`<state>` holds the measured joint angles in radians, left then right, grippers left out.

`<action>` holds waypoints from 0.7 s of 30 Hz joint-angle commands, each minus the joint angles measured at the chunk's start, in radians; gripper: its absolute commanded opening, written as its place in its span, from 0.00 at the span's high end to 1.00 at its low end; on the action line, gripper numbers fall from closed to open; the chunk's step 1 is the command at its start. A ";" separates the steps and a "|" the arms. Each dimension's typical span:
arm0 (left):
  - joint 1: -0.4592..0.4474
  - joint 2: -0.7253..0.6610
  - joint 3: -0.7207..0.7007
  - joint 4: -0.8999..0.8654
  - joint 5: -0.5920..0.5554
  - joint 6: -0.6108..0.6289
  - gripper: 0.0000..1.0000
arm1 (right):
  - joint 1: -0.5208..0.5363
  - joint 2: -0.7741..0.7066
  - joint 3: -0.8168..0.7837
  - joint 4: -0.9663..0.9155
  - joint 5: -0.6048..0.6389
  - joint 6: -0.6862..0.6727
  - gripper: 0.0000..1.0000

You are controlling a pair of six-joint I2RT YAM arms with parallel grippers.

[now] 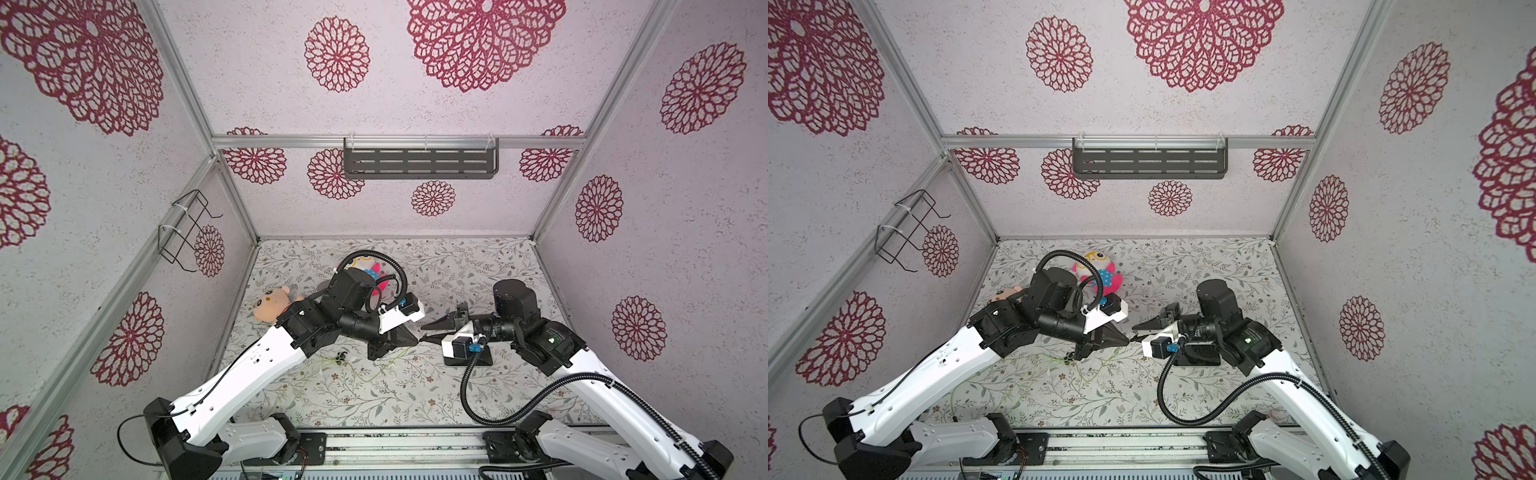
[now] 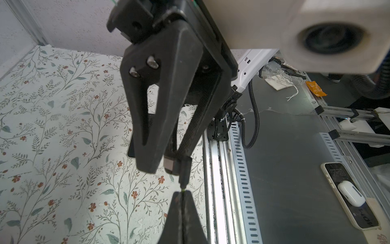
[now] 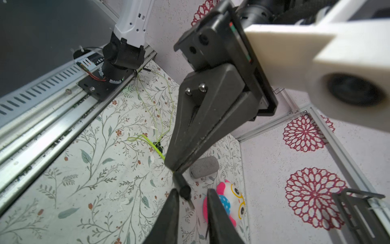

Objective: Plug wired earphones into phones
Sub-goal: Pick up the wired earphone from the center of the board.

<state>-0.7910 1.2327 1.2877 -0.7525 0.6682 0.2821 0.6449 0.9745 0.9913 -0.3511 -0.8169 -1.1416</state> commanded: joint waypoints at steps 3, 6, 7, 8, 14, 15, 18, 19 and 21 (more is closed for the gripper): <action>0.004 -0.007 0.012 0.000 0.000 0.032 1.00 | 0.009 0.001 0.028 -0.021 0.002 -0.027 0.86; 0.004 -0.009 0.009 0.001 -0.008 0.032 1.00 | 0.009 0.002 0.028 -0.025 0.003 -0.029 0.88; 0.005 -0.008 0.009 0.001 -0.019 0.032 1.00 | 0.009 0.001 0.028 -0.027 0.004 -0.029 0.90; 0.005 -0.008 0.007 0.001 -0.025 0.033 1.00 | 0.009 0.001 0.028 -0.027 0.004 -0.029 0.91; 0.004 -0.007 0.009 -0.002 -0.070 0.038 1.00 | 0.010 -0.002 0.024 -0.031 0.007 -0.026 0.96; 0.005 -0.009 0.009 0.001 -0.079 0.036 1.00 | 0.010 -0.001 0.024 -0.032 0.007 -0.020 0.97; 0.001 -0.016 0.004 0.017 -0.110 0.023 1.00 | 0.010 0.003 0.024 -0.023 0.009 0.024 1.00; 0.000 -0.023 -0.001 0.032 -0.131 0.011 1.00 | 0.010 0.003 0.023 -0.011 0.017 0.059 1.00; -0.004 -0.047 -0.023 0.087 -0.186 -0.020 0.60 | 0.010 0.008 0.020 0.009 0.034 0.128 1.00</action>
<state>-0.7933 1.2217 1.2831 -0.7376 0.5613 0.2825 0.6464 0.9825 0.9913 -0.3843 -0.7792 -1.1122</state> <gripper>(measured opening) 0.191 0.055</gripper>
